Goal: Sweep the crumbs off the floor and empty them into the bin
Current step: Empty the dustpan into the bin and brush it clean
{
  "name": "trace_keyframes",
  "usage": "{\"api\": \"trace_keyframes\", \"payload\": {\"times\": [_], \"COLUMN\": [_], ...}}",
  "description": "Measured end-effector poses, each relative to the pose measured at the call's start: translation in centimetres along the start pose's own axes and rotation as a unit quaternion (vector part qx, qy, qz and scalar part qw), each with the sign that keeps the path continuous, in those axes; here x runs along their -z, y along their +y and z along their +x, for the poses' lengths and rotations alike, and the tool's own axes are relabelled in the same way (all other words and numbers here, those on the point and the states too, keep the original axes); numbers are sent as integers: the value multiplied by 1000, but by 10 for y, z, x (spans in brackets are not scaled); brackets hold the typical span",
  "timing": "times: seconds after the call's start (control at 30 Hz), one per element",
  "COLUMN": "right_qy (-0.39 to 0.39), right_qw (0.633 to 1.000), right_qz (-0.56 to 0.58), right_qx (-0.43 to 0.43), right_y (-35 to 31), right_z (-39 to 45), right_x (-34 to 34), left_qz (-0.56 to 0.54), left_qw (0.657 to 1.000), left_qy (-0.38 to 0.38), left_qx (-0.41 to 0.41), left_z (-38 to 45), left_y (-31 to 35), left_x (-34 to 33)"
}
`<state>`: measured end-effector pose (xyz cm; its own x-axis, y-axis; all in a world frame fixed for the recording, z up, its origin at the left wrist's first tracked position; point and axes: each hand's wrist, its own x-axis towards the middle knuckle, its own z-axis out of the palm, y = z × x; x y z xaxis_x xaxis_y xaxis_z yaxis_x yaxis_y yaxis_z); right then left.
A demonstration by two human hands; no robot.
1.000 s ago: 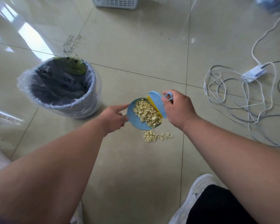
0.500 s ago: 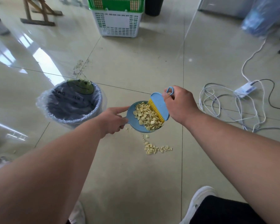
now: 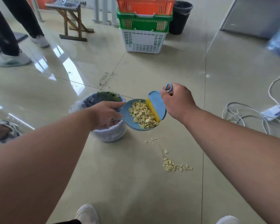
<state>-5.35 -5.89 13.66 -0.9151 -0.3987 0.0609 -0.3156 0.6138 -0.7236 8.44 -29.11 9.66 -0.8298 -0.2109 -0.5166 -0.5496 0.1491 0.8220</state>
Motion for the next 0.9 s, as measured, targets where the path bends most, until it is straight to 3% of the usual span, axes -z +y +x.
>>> {"api": "trace_keyframes", "payload": {"times": [0.33,0.53,0.63,0.73,0.83,0.9], "right_qy": [-69,-93,-65,-68,-92,-104], "right_qw": [995,994,998,994,957,936], "right_qz": [46,-3,-4,77,226,266], "right_qx": [59,57,16,-38,-155,-207], "right_y": [-77,-87,-82,-80,-83,-79], "right_z": [24,33,32,25,15,12], "right_x": [-113,-167,-182,-200,-221,-231], "left_qz": [55,123,170,194,211,218], "left_qw": [992,976,964,960,958,957], "left_qy": [112,167,179,167,154,148], "left_qx": [32,69,99,115,119,122], "left_z": [-22,-8,2,11,18,22], "left_y": [-30,-41,-46,-50,-51,-54], "left_x": [115,150,152,149,146,148]}}
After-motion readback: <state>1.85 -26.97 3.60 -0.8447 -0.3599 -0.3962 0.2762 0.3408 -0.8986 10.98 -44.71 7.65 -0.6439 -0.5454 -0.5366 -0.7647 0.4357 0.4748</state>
